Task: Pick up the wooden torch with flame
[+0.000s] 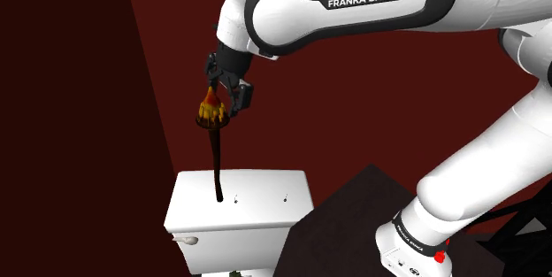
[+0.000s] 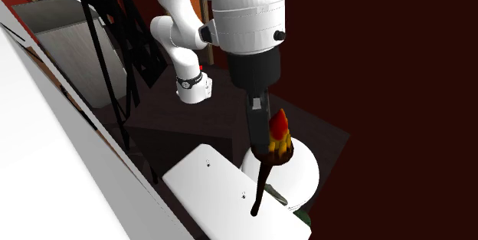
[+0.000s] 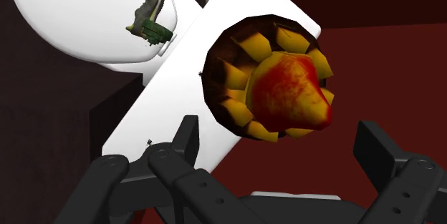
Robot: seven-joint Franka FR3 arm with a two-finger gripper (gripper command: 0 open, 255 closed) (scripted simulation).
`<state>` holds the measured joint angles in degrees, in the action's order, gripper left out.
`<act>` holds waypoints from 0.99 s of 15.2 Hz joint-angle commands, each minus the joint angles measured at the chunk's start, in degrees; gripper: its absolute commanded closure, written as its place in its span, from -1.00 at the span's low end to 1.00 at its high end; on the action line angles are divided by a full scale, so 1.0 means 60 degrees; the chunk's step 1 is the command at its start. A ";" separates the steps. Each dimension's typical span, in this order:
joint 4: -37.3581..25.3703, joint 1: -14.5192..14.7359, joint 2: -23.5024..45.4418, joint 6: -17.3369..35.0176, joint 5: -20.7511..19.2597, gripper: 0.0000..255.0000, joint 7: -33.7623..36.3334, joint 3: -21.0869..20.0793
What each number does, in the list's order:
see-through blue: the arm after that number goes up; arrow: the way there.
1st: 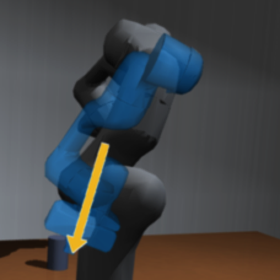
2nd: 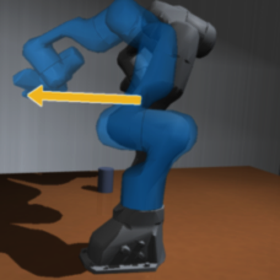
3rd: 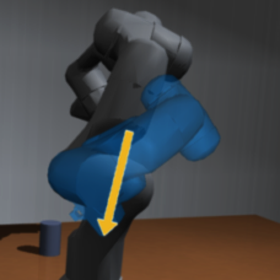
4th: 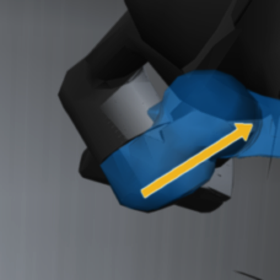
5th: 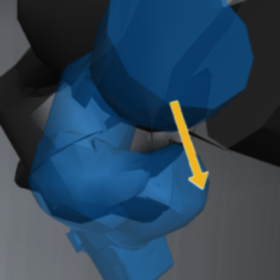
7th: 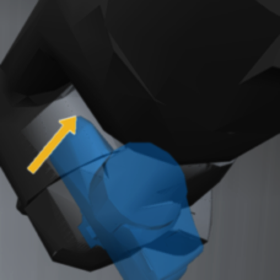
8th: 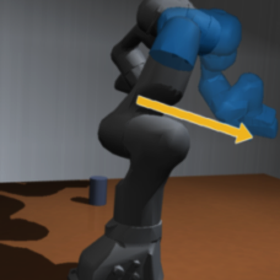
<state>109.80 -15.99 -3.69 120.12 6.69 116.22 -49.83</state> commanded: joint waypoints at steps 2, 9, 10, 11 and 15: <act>0.0036 0.0002 -0.0010 0.0032 0.0009 1.00 -0.0004 0.0000; 0.0022 0.0003 0.0004 0.0029 -0.0005 1.00 0.0009 -0.0006; 0.0041 0.0000 -0.0016 0.0032 0.0015 1.00 -0.0012 0.0003; -0.0071 -0.0004 -0.0039 -0.0095 0.0030 1.00 -0.0017 0.0014; -0.0545 -0.0020 -0.0093 -0.0606 0.0053 1.00 -0.0013 0.0045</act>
<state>107.42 -16.09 -4.36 117.27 7.16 116.00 -49.54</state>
